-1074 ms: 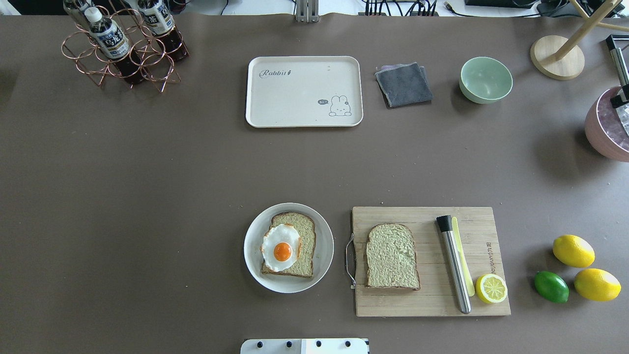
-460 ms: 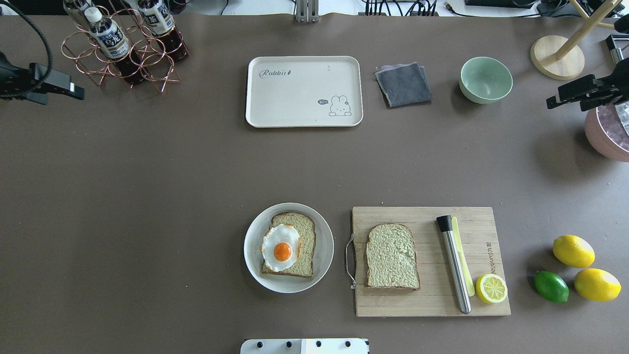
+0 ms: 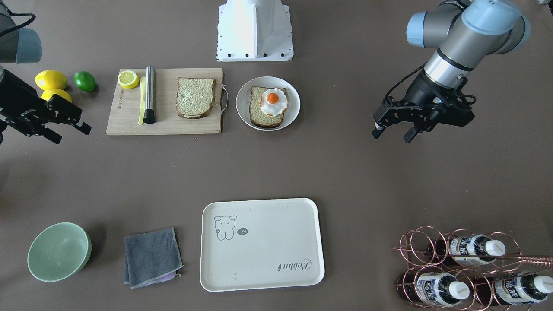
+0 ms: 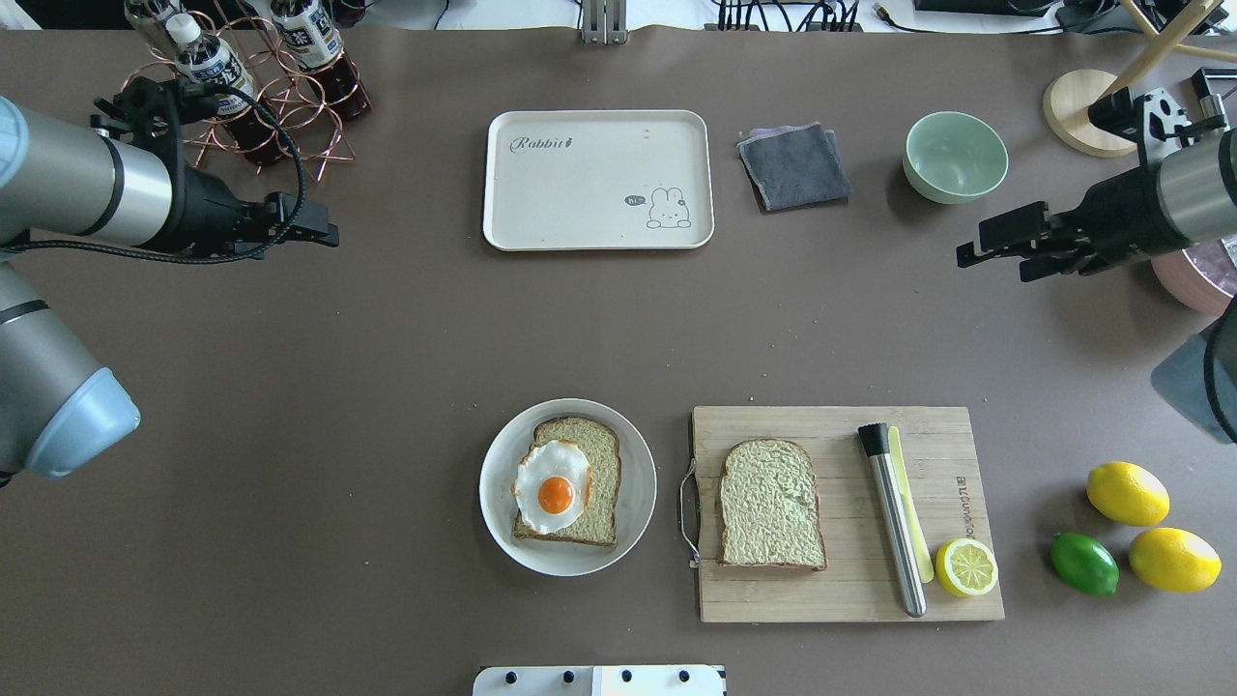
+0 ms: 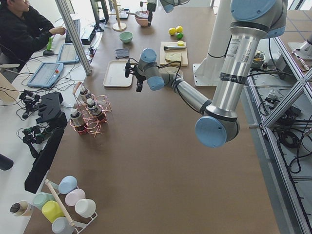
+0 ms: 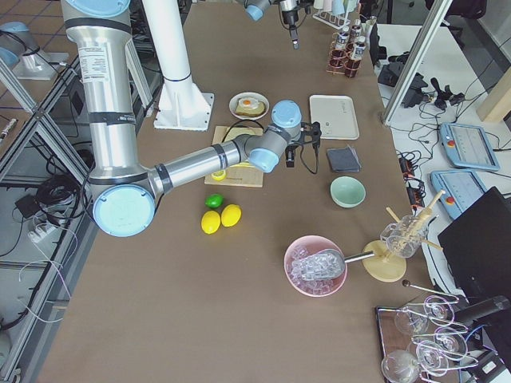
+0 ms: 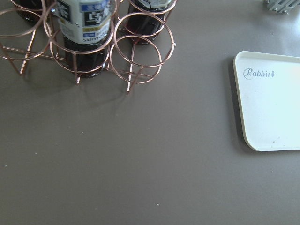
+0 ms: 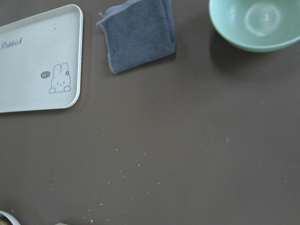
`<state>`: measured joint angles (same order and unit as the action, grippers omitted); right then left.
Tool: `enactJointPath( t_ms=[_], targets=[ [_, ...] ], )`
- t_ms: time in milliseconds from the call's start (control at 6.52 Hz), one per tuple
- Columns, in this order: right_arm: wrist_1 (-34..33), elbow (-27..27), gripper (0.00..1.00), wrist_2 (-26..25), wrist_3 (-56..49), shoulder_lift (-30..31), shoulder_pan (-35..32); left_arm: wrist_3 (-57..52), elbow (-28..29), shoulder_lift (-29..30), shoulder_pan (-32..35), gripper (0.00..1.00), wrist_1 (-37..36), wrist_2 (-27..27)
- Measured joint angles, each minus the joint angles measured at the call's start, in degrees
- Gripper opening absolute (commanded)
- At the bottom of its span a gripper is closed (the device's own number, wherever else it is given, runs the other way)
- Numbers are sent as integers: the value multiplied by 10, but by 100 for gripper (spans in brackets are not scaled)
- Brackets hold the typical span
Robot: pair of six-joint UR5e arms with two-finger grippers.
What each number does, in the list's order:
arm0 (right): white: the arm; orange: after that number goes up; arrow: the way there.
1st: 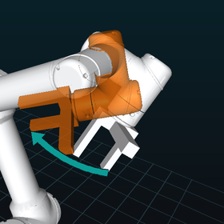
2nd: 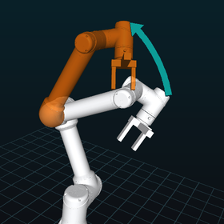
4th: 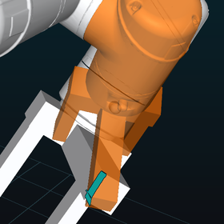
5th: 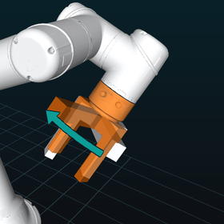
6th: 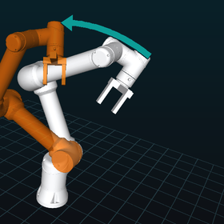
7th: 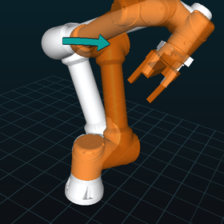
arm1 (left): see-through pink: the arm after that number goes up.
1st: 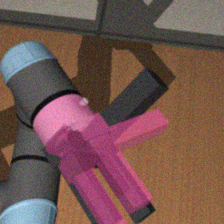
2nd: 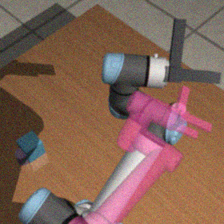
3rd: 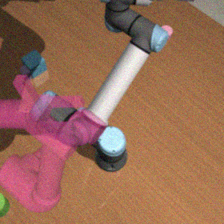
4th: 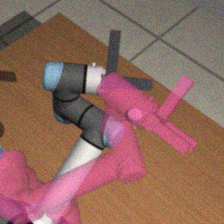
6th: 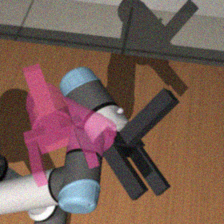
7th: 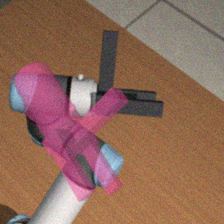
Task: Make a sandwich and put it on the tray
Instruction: 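Lower the right gripper toward the bread slice while the left arm moves in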
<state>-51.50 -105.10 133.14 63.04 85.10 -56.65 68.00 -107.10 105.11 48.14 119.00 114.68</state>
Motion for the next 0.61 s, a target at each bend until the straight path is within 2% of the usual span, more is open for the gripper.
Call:
enactJointPath(
  t_ms=[307,613],
  targets=[
    [2,-25,100,-90,60,-3,104,27,-1,10,-30,98,0,-34],
    [1,-41,100,-127,96,-2,171,35,0,16,-41,98,-1,-52]
  ],
)
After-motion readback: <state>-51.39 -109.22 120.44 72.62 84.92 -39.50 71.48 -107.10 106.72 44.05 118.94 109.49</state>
